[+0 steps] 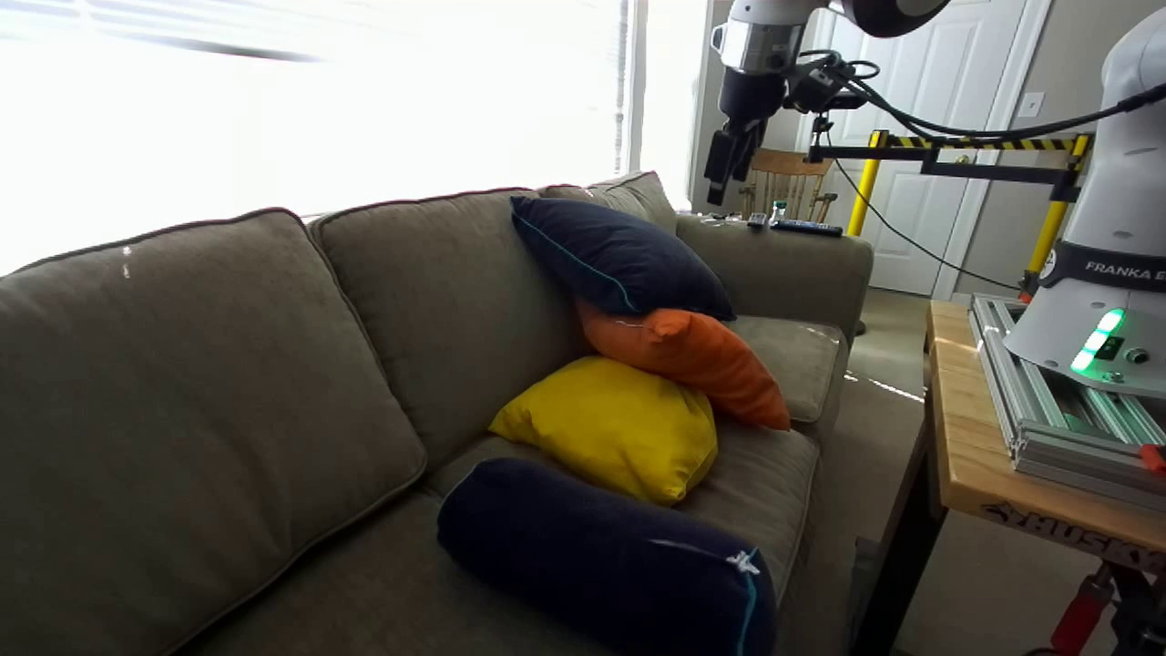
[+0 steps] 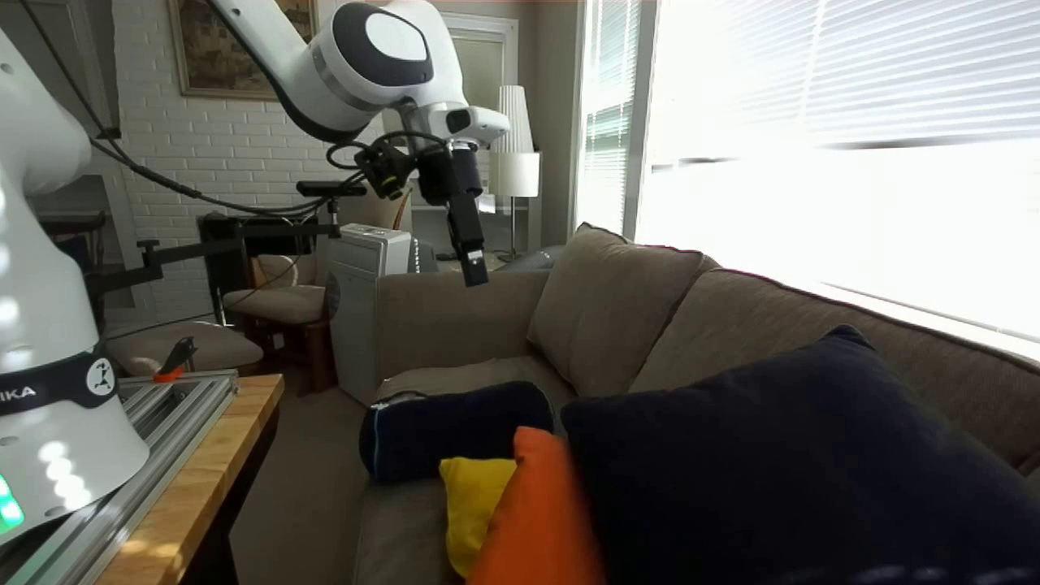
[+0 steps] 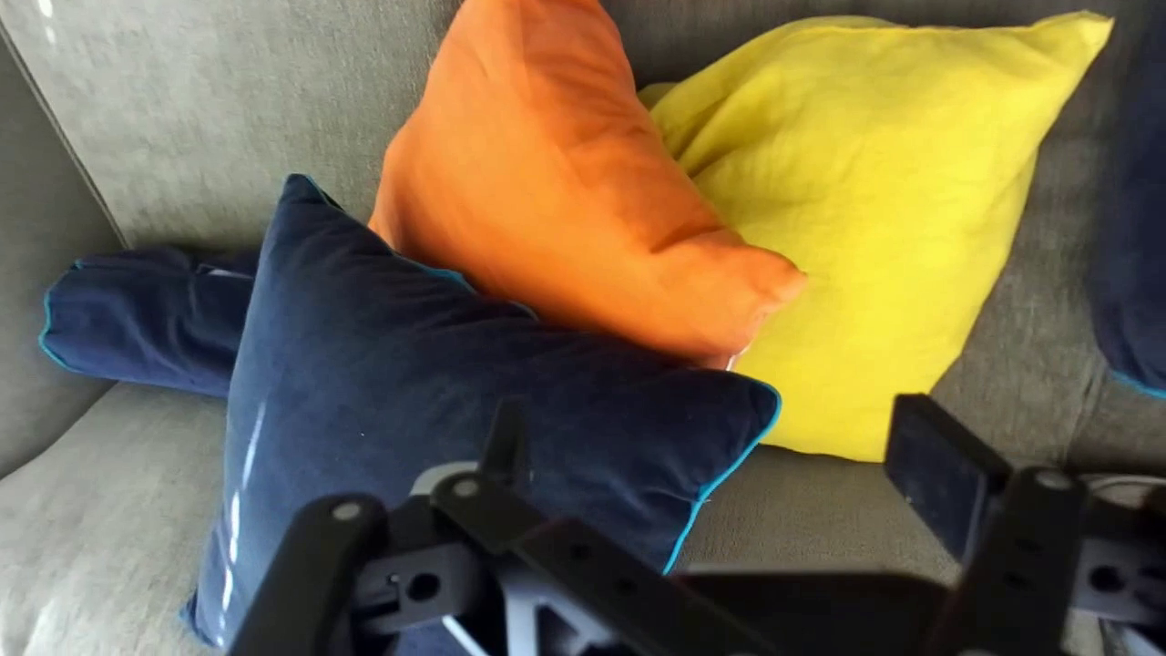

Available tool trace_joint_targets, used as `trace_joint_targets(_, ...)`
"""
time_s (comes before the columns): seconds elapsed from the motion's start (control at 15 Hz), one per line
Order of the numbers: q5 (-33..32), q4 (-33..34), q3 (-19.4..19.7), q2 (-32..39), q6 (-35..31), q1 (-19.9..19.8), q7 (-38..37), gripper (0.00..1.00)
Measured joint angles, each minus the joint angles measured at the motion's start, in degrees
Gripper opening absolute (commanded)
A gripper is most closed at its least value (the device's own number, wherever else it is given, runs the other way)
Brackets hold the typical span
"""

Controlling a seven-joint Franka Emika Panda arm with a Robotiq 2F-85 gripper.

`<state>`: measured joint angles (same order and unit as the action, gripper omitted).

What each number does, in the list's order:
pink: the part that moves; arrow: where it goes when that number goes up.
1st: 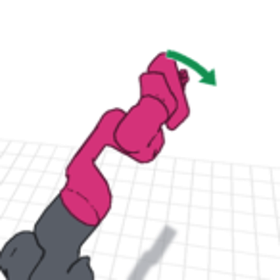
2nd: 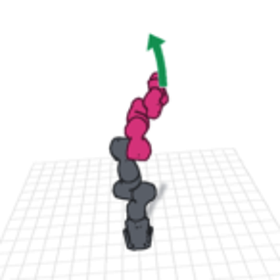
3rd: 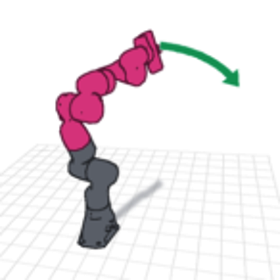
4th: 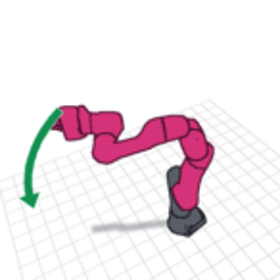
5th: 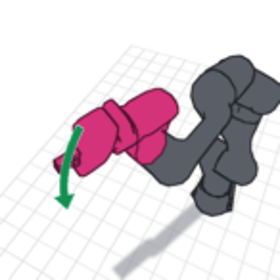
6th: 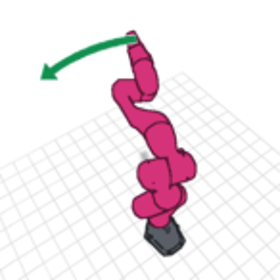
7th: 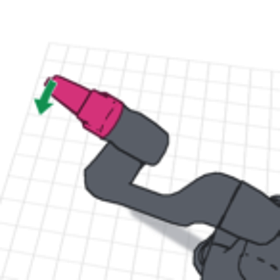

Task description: Move the blue cylindrical pillow to the left.

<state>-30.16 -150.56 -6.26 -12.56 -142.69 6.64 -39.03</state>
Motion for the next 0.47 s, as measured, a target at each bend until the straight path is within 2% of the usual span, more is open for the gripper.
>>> trace_joint_targets(0.47,1.18,-1.10,-0.10,-0.52,-1.56,-1.10,0.06,1.00)
